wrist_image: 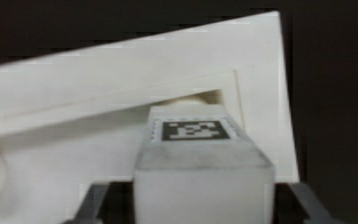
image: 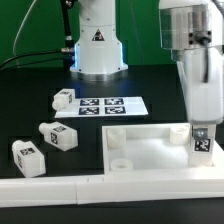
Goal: Assemble square table
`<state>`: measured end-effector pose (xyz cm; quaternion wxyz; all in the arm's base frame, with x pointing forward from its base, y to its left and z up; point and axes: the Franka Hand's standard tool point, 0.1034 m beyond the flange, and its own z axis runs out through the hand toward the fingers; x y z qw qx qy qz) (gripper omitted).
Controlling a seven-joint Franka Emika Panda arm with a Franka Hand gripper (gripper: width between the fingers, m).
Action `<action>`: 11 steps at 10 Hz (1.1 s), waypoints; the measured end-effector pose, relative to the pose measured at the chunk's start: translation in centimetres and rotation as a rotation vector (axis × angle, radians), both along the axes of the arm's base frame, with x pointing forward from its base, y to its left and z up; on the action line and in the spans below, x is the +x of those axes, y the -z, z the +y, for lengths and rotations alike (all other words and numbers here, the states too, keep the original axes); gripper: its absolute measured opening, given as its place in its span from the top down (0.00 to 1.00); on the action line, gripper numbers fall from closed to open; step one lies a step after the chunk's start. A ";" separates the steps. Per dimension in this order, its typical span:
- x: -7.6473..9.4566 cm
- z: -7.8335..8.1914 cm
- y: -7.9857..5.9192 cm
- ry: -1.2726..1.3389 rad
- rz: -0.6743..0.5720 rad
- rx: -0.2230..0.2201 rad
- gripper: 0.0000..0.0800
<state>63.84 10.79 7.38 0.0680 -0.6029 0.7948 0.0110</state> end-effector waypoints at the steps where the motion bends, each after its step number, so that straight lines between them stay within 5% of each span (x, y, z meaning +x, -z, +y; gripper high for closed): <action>1: 0.1 -0.1 0.0 0.079 0.003 0.021 0.64; 5: 0.0 -0.3 0.0 0.186 0.015 0.034 0.60; 6: 0.1 -0.3 -0.1 0.184 0.013 0.035 0.38; 7: 0.1 0.0 -1.1 0.152 0.003 0.042 0.38; 8: 0.4 -0.2 -2.9 0.127 -0.014 0.054 0.23; 9: 0.7 -0.5 -3.9 0.127 -0.023 0.061 0.20; 11: 0.8 -0.6 -3.7 0.132 -0.024 0.058 0.19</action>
Offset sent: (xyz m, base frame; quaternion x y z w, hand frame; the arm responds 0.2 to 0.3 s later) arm 0.0000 0.0000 0.0000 0.0000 0.0000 0.0650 0.9979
